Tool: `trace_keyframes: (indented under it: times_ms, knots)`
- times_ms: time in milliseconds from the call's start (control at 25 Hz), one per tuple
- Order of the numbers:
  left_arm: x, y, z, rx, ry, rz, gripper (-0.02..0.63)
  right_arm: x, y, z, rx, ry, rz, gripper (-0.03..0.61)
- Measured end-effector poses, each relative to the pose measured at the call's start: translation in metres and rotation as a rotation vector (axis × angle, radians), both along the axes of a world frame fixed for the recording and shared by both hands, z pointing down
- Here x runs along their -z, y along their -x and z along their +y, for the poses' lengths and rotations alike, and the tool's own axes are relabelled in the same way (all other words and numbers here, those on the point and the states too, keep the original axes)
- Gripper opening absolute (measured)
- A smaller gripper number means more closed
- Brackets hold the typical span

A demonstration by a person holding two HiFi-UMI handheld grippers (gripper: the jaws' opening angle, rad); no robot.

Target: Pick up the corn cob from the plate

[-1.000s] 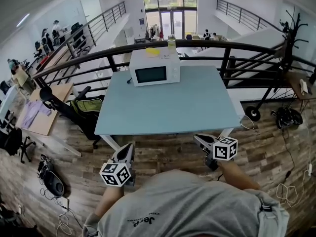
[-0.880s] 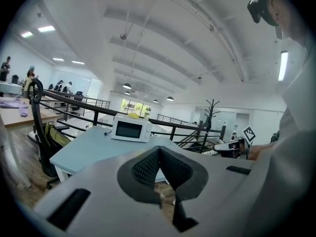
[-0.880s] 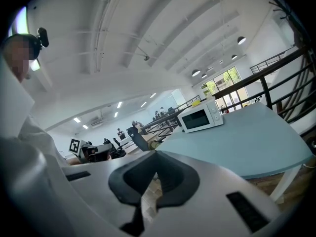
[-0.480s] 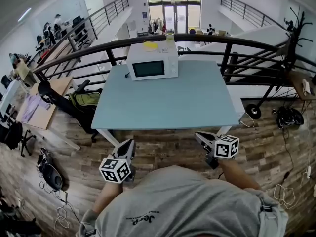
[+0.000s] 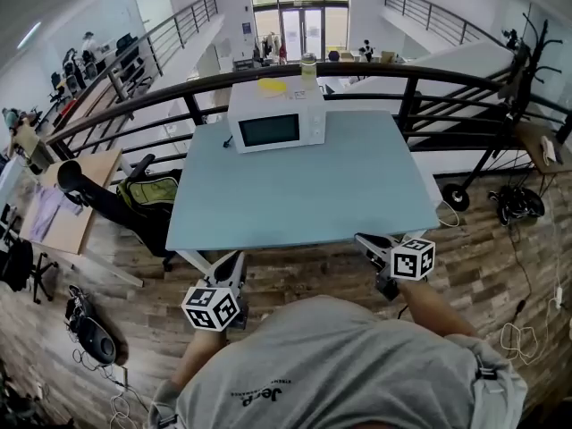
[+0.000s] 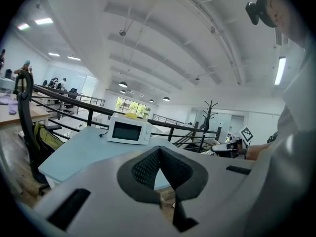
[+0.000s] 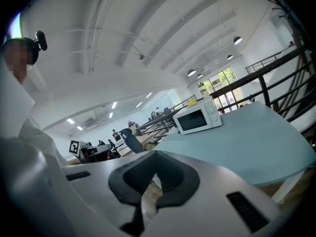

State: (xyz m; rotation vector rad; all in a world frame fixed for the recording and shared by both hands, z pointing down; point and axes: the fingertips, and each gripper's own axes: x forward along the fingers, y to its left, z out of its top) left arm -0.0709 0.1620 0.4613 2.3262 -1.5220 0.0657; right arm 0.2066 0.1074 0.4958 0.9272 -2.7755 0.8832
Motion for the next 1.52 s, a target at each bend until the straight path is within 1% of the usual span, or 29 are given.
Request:
trace_keyframes:
  times_ms: [240,360,560,640,840,920,1080,1240,1360,1520]
  knots:
    - [0.014,0.055,-0.057,-0.063,-0.043,0.013,0.008,0.018,0.045,-0.039,-0.079,-0.031,0.023,0.015]
    - [0.017,0.089,-0.083,-0.077,-0.042,0.02,0.008,0.027,0.074,-0.062,-0.112,-0.051,0.031,0.015]
    - [0.016,0.137,-0.12,-0.106,-0.034,0.041,0.008,0.035,0.118,-0.094,-0.143,-0.093,0.096,0.015]
    - [0.014,0.153,-0.131,-0.115,-0.027,0.052,0.008,0.036,0.131,-0.106,-0.159,-0.126,0.15,0.015]
    - [0.005,0.191,-0.155,-0.133,0.001,0.071,0.008,0.03,0.16,-0.13,-0.182,-0.262,0.366,0.015]
    - [-0.003,0.202,-0.162,-0.138,0.017,0.082,0.008,0.027,0.172,-0.136,-0.189,-0.289,0.408,0.015]
    - [-0.011,0.215,-0.179,-0.146,0.035,0.093,0.008,0.024,0.193,-0.152,-0.172,-0.279,0.391,0.015]
    - [-0.015,0.218,-0.187,-0.14,0.052,0.099,0.008,0.016,0.195,-0.165,-0.169,-0.236,0.369,0.015]
    - [-0.019,0.224,-0.194,-0.121,0.067,0.091,0.008,0.013,0.199,-0.179,-0.161,-0.219,0.347,0.015]
    - [-0.02,0.226,-0.205,-0.076,0.077,0.076,0.008,0.005,0.2,-0.204,-0.12,-0.218,0.323,0.015]
